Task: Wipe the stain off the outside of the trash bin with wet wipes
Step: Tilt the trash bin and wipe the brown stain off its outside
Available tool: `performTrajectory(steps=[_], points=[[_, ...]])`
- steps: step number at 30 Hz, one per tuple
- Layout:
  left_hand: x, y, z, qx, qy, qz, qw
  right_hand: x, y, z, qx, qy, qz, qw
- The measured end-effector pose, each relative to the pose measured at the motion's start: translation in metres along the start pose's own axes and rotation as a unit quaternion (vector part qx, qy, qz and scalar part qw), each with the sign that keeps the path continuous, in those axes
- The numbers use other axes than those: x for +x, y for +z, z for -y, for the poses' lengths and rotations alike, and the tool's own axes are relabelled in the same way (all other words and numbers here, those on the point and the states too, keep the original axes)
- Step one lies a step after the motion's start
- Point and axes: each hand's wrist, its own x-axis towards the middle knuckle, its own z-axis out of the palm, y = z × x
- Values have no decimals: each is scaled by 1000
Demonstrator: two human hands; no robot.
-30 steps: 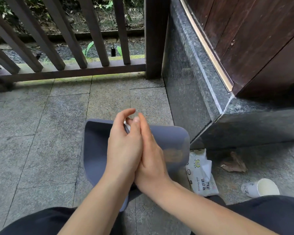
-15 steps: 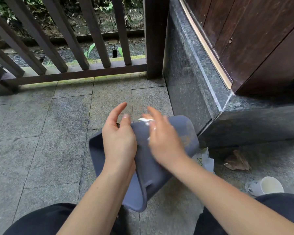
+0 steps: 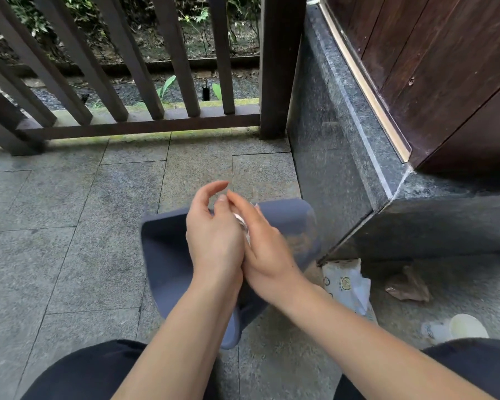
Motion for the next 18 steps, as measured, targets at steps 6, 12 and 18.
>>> performTrajectory(steps=[6,12,18], points=[[7,3,-1,40,3,38,998,5,-2,-4,36,70,-18,997],[13,4,-3,72,36,42,996,4,-6,-3,24,56,8,998],[17,-7,-10,105,100,72,987,-1,-27,-23,-99,-38,22,994]])
